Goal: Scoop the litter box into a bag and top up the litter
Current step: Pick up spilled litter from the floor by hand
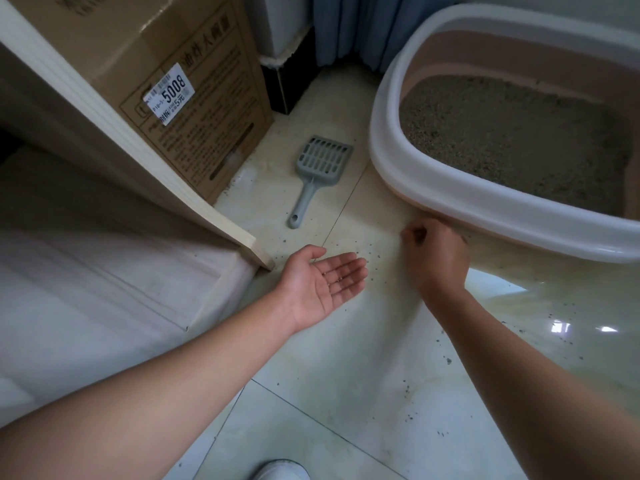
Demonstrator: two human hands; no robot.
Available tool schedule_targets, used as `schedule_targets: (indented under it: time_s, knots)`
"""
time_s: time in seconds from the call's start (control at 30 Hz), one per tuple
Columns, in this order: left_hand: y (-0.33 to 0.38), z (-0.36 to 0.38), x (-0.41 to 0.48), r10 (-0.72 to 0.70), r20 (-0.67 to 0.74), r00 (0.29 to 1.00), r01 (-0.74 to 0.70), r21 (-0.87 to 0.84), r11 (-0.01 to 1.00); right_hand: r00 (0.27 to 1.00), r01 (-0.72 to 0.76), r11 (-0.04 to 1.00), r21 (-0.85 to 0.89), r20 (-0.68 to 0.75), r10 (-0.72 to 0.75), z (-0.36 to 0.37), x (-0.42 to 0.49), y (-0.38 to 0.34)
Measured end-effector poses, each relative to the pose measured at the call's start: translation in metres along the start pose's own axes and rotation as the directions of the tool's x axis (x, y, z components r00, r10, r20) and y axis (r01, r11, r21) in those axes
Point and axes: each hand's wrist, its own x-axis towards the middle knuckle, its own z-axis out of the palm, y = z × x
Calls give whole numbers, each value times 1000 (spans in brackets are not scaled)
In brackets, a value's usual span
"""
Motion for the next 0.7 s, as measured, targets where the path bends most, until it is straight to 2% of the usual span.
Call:
schedule_targets:
  time_s: [0.17,0.27,0.33,0.4,0.47,0.57,0.63,0.7]
  knots:
    - [3,-1,-2,9,-6,1000,-9,-5,1000,993,-116,992,54,10,116,-4,4,5]
    - [4,-2,-3,18,-23,1000,-18,-6,1000,993,-115,993,-5,16,115,-4,6,7]
    - [5,-3,-2,22,-34,999,-22,-6,1000,996,-86,996,23,34,86,-4,3,4]
    - [4,-1,-1,23,-50,998,-23,5,1000,999,8,988,157,44,-15,-5,-7,-10]
    - [4,1,0,28,-71,997,-27,20,999,972,210,946,246,50,-229,-4,-24,-31]
    - [3,4,0,48,-110,993,-40,76,996,846,463,856,232,173,-504,2,-50,-57]
    - [3,5,1,61,-135,989,-48,101,994,792,534,817,219,208,-574,8,-55,-63]
    - [1,4,-1,79,-153,985,-59,133,989,820,489,834,255,191,-540,11,-49,-69]
